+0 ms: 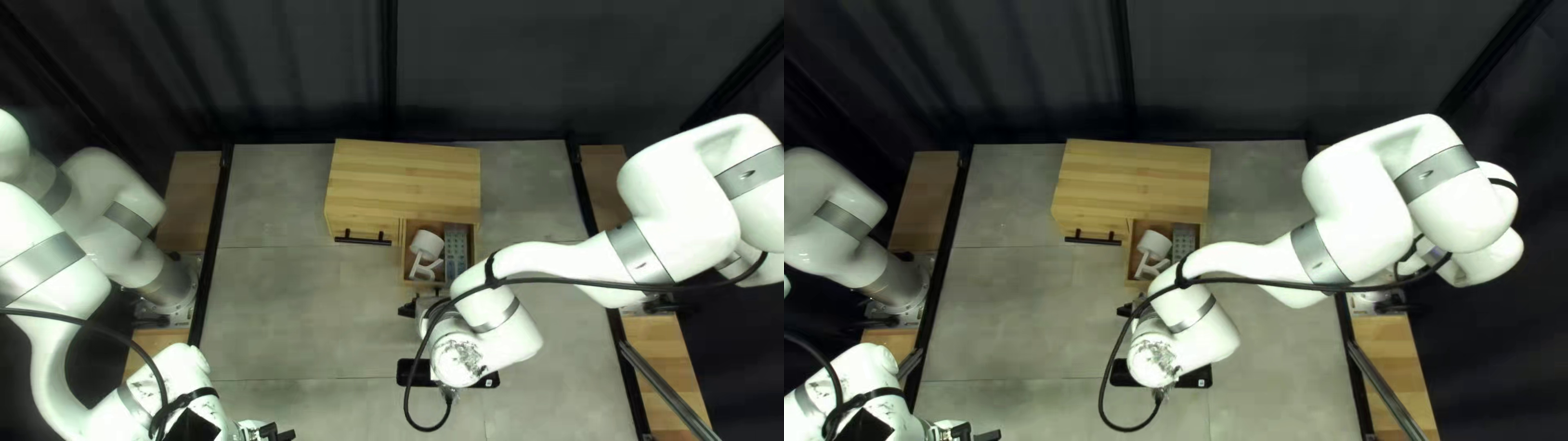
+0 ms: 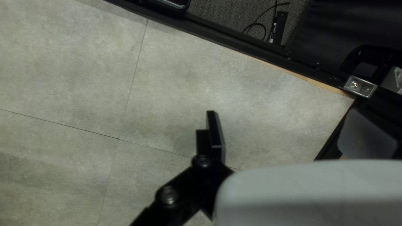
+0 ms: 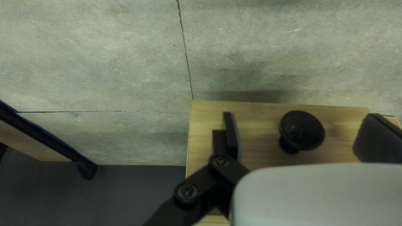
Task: Open drawers and place objects into drawer and close
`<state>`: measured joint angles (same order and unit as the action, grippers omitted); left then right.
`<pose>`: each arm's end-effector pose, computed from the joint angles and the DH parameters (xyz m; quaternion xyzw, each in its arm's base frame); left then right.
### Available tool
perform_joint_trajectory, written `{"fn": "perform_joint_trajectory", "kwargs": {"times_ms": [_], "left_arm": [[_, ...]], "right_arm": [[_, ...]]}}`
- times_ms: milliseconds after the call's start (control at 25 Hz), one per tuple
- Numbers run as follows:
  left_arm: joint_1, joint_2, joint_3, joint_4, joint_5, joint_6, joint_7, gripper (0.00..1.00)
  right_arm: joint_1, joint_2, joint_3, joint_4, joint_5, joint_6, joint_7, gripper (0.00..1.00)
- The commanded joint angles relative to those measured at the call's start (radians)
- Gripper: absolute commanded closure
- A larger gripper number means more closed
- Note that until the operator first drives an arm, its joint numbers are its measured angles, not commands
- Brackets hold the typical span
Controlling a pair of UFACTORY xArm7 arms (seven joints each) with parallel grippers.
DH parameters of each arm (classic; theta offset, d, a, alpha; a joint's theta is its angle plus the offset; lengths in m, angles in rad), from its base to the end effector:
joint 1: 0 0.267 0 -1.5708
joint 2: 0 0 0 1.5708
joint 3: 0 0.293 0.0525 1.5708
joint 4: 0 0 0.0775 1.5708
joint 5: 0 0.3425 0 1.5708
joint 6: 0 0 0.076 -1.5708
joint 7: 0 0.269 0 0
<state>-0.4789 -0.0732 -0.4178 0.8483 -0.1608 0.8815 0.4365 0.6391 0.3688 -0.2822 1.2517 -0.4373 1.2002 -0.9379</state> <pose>0.2564 -0.3555 0.1501 0.8150 -0.5772 0.0062 0.0508 0.4797 0.0705 0.1173 0.6945 0.6622 -0.2126 0.1844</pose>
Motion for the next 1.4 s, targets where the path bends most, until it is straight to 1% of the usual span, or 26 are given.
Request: {"fn": "perform_joint_trajectory", "kwargs": {"times_ms": [40, 1400], "left_arm": [[0.000, 0.000, 0.000, 0.000, 0.000, 0.000, 0.000, 0.00], [0.000, 0.000, 0.000, 0.000, 0.000, 0.000, 0.000, 0.00]], "right_arm": [[-0.004, -0.006, -0.004, -0.003, -0.004, 0.004, -0.007, 0.00], [-0.016, -0.038, -0.024, -0.014, -0.033, 0.018, -0.026, 0.00]]}}
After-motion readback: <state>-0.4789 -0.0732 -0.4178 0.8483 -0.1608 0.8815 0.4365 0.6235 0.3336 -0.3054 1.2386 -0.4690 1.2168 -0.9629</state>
